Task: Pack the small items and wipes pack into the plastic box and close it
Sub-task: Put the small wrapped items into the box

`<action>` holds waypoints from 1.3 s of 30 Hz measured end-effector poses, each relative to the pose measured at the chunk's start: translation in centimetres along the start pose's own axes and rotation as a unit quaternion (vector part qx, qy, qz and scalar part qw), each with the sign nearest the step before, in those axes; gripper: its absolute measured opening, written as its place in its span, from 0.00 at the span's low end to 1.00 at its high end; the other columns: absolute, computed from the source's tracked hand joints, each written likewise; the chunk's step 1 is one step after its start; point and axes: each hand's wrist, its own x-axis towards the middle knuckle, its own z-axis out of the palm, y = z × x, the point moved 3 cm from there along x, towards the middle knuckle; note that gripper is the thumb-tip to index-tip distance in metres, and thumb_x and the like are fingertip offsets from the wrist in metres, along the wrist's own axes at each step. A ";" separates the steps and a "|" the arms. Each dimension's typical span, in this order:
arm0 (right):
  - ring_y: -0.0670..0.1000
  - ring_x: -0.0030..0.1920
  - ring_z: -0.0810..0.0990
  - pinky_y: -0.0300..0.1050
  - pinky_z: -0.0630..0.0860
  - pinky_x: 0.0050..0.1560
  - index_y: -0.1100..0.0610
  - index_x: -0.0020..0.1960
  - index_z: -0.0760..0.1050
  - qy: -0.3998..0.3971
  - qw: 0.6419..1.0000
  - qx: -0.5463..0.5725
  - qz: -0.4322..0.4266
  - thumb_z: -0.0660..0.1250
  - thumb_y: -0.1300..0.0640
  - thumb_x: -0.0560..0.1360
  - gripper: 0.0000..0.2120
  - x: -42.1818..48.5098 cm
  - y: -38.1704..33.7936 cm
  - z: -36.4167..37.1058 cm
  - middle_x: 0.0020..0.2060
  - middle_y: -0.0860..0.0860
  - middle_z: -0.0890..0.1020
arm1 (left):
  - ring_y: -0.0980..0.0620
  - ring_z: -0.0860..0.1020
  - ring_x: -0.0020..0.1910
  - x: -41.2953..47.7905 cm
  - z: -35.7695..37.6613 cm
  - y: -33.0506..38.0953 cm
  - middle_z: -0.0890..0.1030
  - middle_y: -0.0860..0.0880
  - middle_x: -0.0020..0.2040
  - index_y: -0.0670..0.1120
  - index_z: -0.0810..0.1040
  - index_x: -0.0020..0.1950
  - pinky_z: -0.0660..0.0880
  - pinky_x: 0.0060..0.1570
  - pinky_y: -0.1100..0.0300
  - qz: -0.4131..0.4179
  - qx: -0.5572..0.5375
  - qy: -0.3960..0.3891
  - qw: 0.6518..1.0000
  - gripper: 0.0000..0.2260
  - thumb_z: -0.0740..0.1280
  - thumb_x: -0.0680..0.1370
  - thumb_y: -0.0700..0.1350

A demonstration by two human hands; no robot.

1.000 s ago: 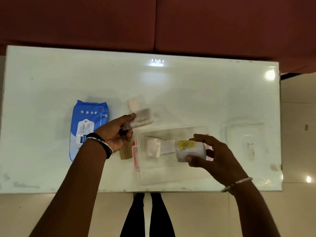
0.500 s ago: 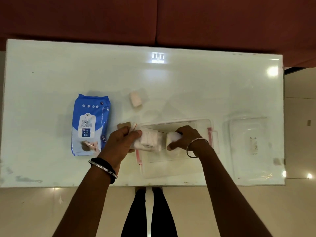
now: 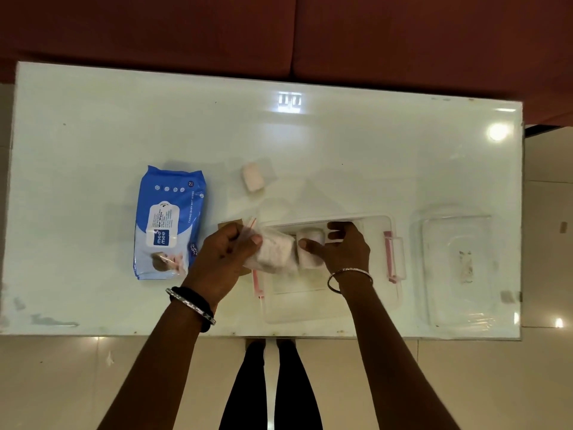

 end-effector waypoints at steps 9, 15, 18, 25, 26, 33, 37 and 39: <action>0.53 0.51 0.85 0.49 0.84 0.47 0.50 0.57 0.81 -0.191 0.962 0.185 -0.056 0.73 0.50 0.72 0.14 -6.7 -0.1 -5.1 0.50 0.51 0.86 | 0.61 0.80 0.42 -2.2 5.3 2.6 0.84 0.57 0.41 0.51 0.83 0.47 0.73 0.40 0.68 0.162 0.239 -0.036 0.957 0.05 0.71 0.73 0.50; 0.51 0.45 0.86 0.52 0.84 0.47 0.54 0.52 0.81 -0.090 0.991 0.083 -0.056 0.73 0.53 0.73 0.09 -7.3 2.3 -6.3 0.43 0.50 0.86 | 0.63 0.80 0.42 -2.2 7.7 1.2 0.84 0.57 0.43 0.52 0.81 0.50 0.75 0.40 0.72 0.118 0.214 -0.018 0.970 0.07 0.70 0.74 0.51; 0.53 0.42 0.83 0.41 0.75 0.40 0.56 0.52 0.80 0.079 0.997 0.008 -0.021 0.73 0.50 0.73 0.12 -6.2 3.2 -8.3 0.41 0.47 0.84 | 0.64 0.79 0.42 -2.0 7.1 0.6 0.83 0.59 0.41 0.51 0.81 0.49 0.74 0.37 0.73 0.135 0.225 0.040 0.964 0.05 0.70 0.74 0.49; 0.50 0.37 0.79 0.42 0.73 0.45 0.57 0.55 0.77 0.188 0.982 0.001 0.008 0.75 0.53 0.72 0.16 -5.7 3.7 -9.4 0.41 0.50 0.82 | 0.50 0.73 0.60 -0.1 10.1 -1.7 0.74 0.52 0.63 0.53 0.69 0.67 0.73 0.57 0.54 0.198 0.434 -0.013 0.879 0.27 0.72 0.70 0.54; 0.46 0.36 0.79 0.41 0.72 0.43 0.56 0.55 0.77 0.193 0.981 0.010 0.012 0.75 0.52 0.71 0.16 -5.7 3.8 -9.4 0.39 0.50 0.82 | 0.48 0.71 0.63 0.5 11.0 -1.9 0.71 0.51 0.67 0.53 0.66 0.70 0.72 0.58 0.53 0.223 0.506 -0.010 0.833 0.32 0.72 0.69 0.56; 0.44 0.37 0.82 0.27 0.75 0.39 0.55 0.50 0.78 0.195 0.980 0.045 -0.007 0.76 0.52 0.70 0.13 -5.4 3.6 -8.7 0.38 0.47 0.81 | 0.44 0.74 0.60 2.5 13.5 -2.7 0.73 0.47 0.66 0.48 0.66 0.70 0.71 0.53 0.50 0.261 0.692 0.027 0.672 0.32 0.72 0.68 0.47; 0.50 0.43 0.84 0.39 0.79 0.44 0.59 0.54 0.80 0.165 0.985 0.050 -0.026 0.74 0.54 0.72 0.13 -5.1 3.6 -7.4 0.43 0.49 0.83 | 0.45 0.76 0.54 2.0 11.9 -2.8 0.77 0.48 0.59 0.48 0.71 0.65 0.73 0.48 0.51 0.263 0.682 0.046 0.681 0.32 0.74 0.62 0.46; 0.52 0.46 0.85 0.40 0.79 0.48 0.60 0.56 0.80 0.160 0.985 0.054 -0.035 0.73 0.55 0.73 0.13 -5.0 3.6 -6.6 0.47 0.51 0.85 | 0.45 0.77 0.53 1.9 10.9 -3.0 0.78 0.48 0.58 0.47 0.73 0.64 0.73 0.45 0.52 0.260 0.680 0.062 0.683 0.31 0.75 0.61 0.44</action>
